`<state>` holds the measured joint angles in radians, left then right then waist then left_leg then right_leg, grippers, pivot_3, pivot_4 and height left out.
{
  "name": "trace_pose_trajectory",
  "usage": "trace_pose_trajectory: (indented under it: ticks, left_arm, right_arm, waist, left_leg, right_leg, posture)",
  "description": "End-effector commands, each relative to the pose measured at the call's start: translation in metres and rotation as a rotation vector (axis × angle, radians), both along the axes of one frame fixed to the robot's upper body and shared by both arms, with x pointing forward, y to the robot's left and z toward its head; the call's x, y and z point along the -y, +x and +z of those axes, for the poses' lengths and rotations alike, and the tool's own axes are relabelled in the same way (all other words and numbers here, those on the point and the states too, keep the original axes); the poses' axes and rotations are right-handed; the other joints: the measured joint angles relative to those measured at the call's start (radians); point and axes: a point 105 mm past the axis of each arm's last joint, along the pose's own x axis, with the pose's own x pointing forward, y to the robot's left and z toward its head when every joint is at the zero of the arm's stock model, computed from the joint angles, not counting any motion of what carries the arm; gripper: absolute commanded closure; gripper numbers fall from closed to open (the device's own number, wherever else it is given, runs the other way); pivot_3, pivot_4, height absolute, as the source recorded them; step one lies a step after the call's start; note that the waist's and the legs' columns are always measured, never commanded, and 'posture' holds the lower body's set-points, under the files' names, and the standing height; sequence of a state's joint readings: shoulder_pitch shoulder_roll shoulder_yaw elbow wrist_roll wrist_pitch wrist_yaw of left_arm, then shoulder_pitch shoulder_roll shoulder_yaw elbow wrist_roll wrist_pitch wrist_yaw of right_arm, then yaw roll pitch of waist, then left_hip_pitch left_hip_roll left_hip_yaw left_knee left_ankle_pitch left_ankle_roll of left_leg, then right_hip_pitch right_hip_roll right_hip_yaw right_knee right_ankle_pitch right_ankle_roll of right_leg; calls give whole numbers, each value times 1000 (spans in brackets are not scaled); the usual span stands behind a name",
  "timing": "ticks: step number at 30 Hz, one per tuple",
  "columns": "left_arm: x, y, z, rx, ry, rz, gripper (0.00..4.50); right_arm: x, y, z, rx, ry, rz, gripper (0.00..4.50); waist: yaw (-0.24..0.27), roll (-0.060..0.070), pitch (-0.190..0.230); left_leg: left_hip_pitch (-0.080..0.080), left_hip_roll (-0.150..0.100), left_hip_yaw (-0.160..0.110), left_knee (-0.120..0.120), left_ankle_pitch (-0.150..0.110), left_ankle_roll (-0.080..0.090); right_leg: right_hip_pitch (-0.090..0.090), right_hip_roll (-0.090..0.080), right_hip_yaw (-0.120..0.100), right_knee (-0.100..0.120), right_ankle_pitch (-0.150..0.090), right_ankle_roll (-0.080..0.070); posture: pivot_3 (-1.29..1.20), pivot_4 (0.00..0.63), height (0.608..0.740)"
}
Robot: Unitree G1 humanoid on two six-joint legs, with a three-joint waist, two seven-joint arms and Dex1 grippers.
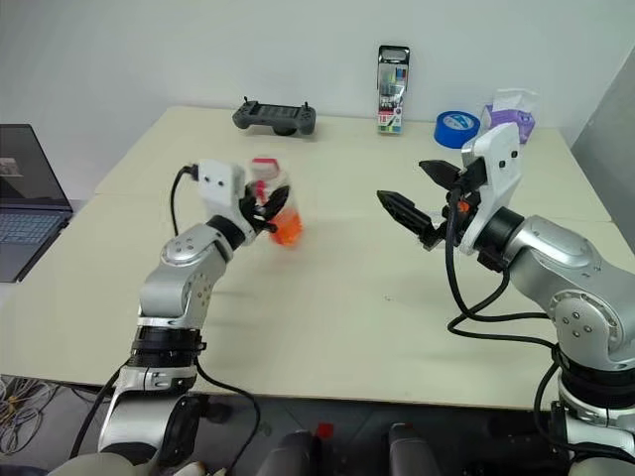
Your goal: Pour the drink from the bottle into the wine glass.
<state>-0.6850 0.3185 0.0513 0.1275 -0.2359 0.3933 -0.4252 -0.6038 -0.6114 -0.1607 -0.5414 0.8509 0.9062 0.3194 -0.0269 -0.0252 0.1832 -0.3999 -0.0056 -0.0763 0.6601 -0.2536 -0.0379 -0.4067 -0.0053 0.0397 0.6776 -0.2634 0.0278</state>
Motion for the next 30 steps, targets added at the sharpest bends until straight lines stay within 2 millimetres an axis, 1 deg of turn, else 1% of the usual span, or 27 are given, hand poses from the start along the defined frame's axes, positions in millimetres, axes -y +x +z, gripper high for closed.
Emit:
trace_pose_trajectory:
  ticks: [1, 4, 6, 8, 11, 13, 17, 20, 27, 30]
  left_arm:
    - [44, -19, 28, 78, 16, -256, 2671]
    - [70, -32, 31, 76, 22, -433, 2671]
    - [84, -41, 34, 77, 16, -539, 2671]
    - [93, -48, 35, 85, 33, -619, 2671]
    - [102, -54, 33, 126, 100, -689, 2671]
    - [103, -56, 32, 125, 110, -715, 2671]
    - [107, -64, 28, 113, 133, -783, 2671]
    - [106, -64, 28, 110, 138, -786, 2671]
    - [103, -63, 27, 104, 138, -778, 2671]
    - [103, -64, 27, 99, 132, -775, 2671]
  right_arm:
    - [-6, -5, 14, 62, 7, 26, 0]
    - [-10, -4, 16, 64, 13, 33, 0]
    - [-15, -4, 17, 62, 23, 41, 0]
    - [-20, -5, 18, 58, 33, 55, 0]
    - [-31, -6, 16, 48, 53, 82, 0]
    - [-34, -6, 15, 43, 62, 83, 0]
    - [-42, -5, 6, 22, 71, 81, 0]
    - [-43, -3, 2, 17, 75, 70, 0]
    - [-41, -1, 0, 20, 78, 64, 0]
    - [-40, 0, -2, 22, 76, 61, 619]
  waist:
    - [0, 0, 0]
    - [0, 0, 0]
    - [-1, 1, 0]
    - [-2, 1, 0]
    - [-4, 1, 1]
    - [-4, 1, 1]
    - [-4, 2, 1]
    - [-3, 2, 1]
    - [-3, 3, 2]
    - [-3, 3, 2]
  left_leg:
    - [0, 0, 0, 0, 0, 0]
    - [0, 0, 0, 0, 0, 0]
    - [0, 0, 0, 0, 0, 0]
    - [0, 0, 1, 0, 0, 0]
    - [0, 0, 1, 0, 0, 0]
    - [0, 1, 1, 0, 0, 0]
    - [0, 1, 0, 0, 0, 0]
    - [0, 0, 0, 0, 0, 0]
    - [0, 0, -1, 0, 0, 0]
    - [0, 0, -1, 0, 0, 0]
  right_leg:
    - [0, 0, 0, 0, 0, 0]
    - [0, 0, 0, 0, 0, 0]
    - [0, 0, 0, 0, 0, 0]
    - [0, 0, 0, 0, 0, 0]
    - [0, 1, 0, 0, 0, 1]
    - [0, 1, 0, 0, 0, 1]
    - [0, 1, 0, 0, 0, 1]
    - [0, 1, 0, 0, -1, 1]
    - [0, 1, 0, 0, -1, 1]
    - [0, 1, 0, 0, -1, 1]
  posture:
    - [0, 150, 740]
    - [0, 150, 740]
    - [0, 150, 740]
    - [0, 150, 740]
    - [0, 150, 740]
    - [0, 150, 740]
    - [0, 150, 740]
    - [0, 150, 740]
    - [0, 150, 740]
    - [0, 150, 740]
